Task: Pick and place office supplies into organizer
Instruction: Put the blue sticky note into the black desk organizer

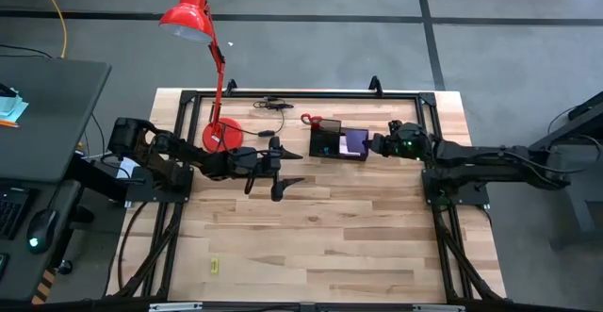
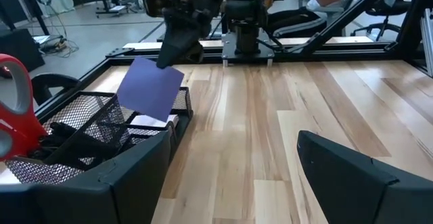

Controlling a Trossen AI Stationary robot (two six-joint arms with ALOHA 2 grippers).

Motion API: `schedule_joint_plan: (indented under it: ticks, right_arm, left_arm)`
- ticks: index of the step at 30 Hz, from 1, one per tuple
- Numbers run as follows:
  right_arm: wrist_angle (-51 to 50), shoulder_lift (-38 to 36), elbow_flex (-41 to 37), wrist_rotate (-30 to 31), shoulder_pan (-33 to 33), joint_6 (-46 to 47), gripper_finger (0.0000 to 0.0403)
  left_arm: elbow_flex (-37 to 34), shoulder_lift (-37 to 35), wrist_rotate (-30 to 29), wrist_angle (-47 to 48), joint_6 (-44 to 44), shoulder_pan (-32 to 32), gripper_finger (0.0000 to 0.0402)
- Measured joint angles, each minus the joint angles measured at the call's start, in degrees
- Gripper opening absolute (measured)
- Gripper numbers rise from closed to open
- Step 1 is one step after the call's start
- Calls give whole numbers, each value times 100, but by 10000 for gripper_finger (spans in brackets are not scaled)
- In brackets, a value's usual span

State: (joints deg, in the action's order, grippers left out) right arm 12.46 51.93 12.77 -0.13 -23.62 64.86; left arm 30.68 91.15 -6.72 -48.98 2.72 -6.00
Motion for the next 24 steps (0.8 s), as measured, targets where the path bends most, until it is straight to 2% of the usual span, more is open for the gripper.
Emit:
schedule_joint_plan:
  ticks: [6, 11, 15, 19, 24]
  right_arm:
    - [723, 645, 3, -34, -4, 272, 0]
    - [586, 1176, 193, -25, -73, 363, 0]
    - [577, 1597, 487, -32, -123, -12, 4]
    - [344, 1944, 830, -163, -223, -398, 33]
    - [-666, 2163, 1163, -207, -244, -480, 99]
  left_arm:
    - [0, 2, 0, 109, 36, 0, 308]
    - [0, 2, 2, 185, 44, 0, 312]
    - [0, 2, 2, 267, 44, 0, 310]
    - [0, 2, 2, 307, 44, 0, 308]
    - [0, 2, 2, 331, -43, 0, 312]
